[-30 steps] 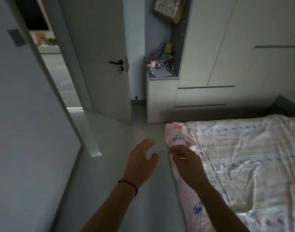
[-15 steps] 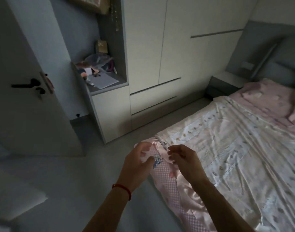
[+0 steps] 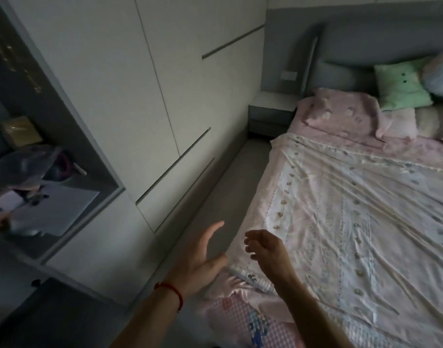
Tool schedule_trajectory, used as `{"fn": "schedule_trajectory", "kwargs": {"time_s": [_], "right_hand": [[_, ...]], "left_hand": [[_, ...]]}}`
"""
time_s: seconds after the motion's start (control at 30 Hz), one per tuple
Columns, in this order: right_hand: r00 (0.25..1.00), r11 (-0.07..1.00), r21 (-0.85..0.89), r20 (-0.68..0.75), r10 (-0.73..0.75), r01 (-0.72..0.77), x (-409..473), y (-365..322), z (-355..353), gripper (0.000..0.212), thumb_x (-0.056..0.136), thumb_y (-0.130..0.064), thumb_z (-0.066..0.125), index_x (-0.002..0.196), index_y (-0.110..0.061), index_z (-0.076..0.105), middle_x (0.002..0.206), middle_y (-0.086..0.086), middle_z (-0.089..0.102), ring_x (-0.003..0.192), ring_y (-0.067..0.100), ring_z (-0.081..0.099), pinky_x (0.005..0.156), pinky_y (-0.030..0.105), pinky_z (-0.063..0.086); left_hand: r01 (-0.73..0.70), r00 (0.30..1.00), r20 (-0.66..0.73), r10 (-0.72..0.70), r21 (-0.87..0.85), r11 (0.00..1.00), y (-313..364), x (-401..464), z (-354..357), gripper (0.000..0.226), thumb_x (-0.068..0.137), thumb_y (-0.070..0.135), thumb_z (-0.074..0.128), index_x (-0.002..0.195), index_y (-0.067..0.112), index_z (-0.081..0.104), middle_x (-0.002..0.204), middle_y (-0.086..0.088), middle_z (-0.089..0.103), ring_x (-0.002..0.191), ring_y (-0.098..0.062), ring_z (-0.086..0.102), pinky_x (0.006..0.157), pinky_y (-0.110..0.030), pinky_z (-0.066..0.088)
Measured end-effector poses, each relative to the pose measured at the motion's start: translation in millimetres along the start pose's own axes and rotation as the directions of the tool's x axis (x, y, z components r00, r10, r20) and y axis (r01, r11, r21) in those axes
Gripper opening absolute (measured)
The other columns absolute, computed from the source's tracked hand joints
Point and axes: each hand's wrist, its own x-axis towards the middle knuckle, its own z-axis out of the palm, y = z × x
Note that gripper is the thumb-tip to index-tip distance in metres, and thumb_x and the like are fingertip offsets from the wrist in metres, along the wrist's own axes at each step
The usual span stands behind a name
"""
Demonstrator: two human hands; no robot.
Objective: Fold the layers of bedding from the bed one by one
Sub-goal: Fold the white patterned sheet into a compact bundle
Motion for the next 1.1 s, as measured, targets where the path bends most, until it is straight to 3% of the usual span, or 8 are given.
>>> {"fn": "schedule_trajectory", "kwargs": {"time_s": [0.2, 0.33, 0.43, 0.57, 0.77, 0.9, 1.0, 1.1], "right_hand": [[0.99, 0.999, -0.023, -0.142, 0.021, -0.025, 69.9, -57.6, 27.7, 0.022, 0.099, -0.024, 0.054, 0.116, -0.024, 0.069, 0.106, -0.009, 0.07, 0.094, 0.008, 0.068, 0.086, 0.037, 0.06], [0.929, 0.999, 0.028, -0.367, 0.048, -0.041, 112.6, -94.5, 38.9, 0.02, 0.102, -0.022, 0.054, 0.115, -0.024, 0.069, 0.104, -0.011, 0.07, 0.093, 0.005, 0.068, 0.085, 0.029, 0.06], [0.842, 0.995, 0.088, -0.53, 0.094, -0.055, 126.8, -109.2, 47.4, 0.02, 0.098, -0.023, 0.058, 0.113, -0.028, 0.07, 0.1, -0.009, 0.073, 0.087, 0.005, 0.07, 0.08, 0.032, 0.061], [0.751, 0.988, 0.116, -0.643, 0.151, -0.1, 140.4, -121.5, 59.1, 0.021, 0.099, -0.021, 0.058, 0.117, -0.026, 0.069, 0.102, -0.006, 0.072, 0.086, 0.004, 0.069, 0.072, 0.025, 0.06], [0.662, 0.97, 0.184, -0.709, 0.244, -0.16, 188.7, -120.4, 60.2, 0.022, 0.1, -0.019, 0.059, 0.119, -0.024, 0.067, 0.107, -0.007, 0.07, 0.091, 0.006, 0.07, 0.069, 0.019, 0.057], [0.585, 0.949, 0.256, -0.748, 0.314, -0.181, 229.1, -105.9, 38.5, 0.021, 0.097, -0.018, 0.058, 0.114, -0.027, 0.068, 0.102, -0.006, 0.072, 0.087, 0.009, 0.071, 0.066, 0.025, 0.059], [0.562, 0.936, 0.283, -0.748, 0.352, -0.209, 273.4, -99.6, 14.8, 0.021, 0.096, -0.017, 0.059, 0.111, -0.028, 0.069, 0.103, -0.007, 0.071, 0.09, 0.006, 0.07, 0.081, 0.035, 0.061], [0.564, 0.928, 0.295, -0.737, 0.373, -0.228, 331.3, -103.7, -3.5, 0.02, 0.099, -0.018, 0.058, 0.112, -0.029, 0.067, 0.104, -0.008, 0.07, 0.092, 0.006, 0.068, 0.082, 0.03, 0.061]], "left_hand": [[-0.162, 0.98, 0.125, 0.157, 0.033, 0.986, 18.0, 110.9, -58.4, 0.063, 0.091, 0.033, 0.063, 0.148, 0.044, 0.038, 0.157, 0.015, 0.036, 0.146, -0.01, 0.032, 0.118, -0.039, 0.033], [-0.287, 0.943, 0.2, 0.267, 0.079, 0.955, 26.6, 196.0, -75.3, 0.055, 0.098, 0.026, 0.061, 0.148, 0.033, 0.041, 0.146, 0.01, 0.047, 0.122, -0.005, 0.048, 0.079, -0.007, 0.038], [-0.35, 0.894, 0.309, 0.324, 0.032, 0.936, 16.0, 242.7, -86.3, 0.052, 0.098, 0.024, 0.06, 0.145, 0.035, 0.041, 0.131, 0.014, 0.047, 0.095, 0.007, 0.047, 0.064, -0.006, 0.033], [-0.388, 0.824, 0.438, 0.361, -0.029, 0.921, 15.5, 304.6, -100.2, 0.048, 0.097, 0.023, 0.062, 0.137, 0.04, 0.043, 0.14, 0.009, 0.044, 0.113, -0.007, 0.044, 0.081, -0.029, 0.042], [-0.486, 0.719, 0.543, 0.434, -0.053, 0.872, 55.3, 379.5, -79.2, 0.044, 0.092, 0.013, 0.064, 0.119, 0.045, 0.052, 0.134, -0.001, 0.055, 0.126, -0.022, 0.053, 0.104, -0.045, 0.048], [-0.53, 0.667, 0.624, 0.408, 0.012, 0.848, 78.1, 431.7, -42.0, 0.044, 0.094, 0.017, 0.063, 0.133, 0.033, 0.053, 0.139, -0.002, 0.056, 0.127, -0.022, 0.053, 0.102, -0.038, 0.048], [-0.551, 0.635, 0.671, 0.382, 0.047, 0.833, 91.0, 478.6, -27.1, 0.045, 0.093, 0.016, 0.063, 0.135, 0.029, 0.053, 0.137, -0.001, 0.055, 0.124, -0.018, 0.052, 0.096, -0.028, 0.045], [-0.527, 0.639, 0.696, 0.329, 0.084, 0.846, 95.2, 545.6, -26.6, 0.043, 0.092, 0.016, 0.062, 0.132, 0.028, 0.055, 0.132, -0.001, 0.056, 0.118, -0.016, 0.052, 0.101, -0.036, 0.048]]}}
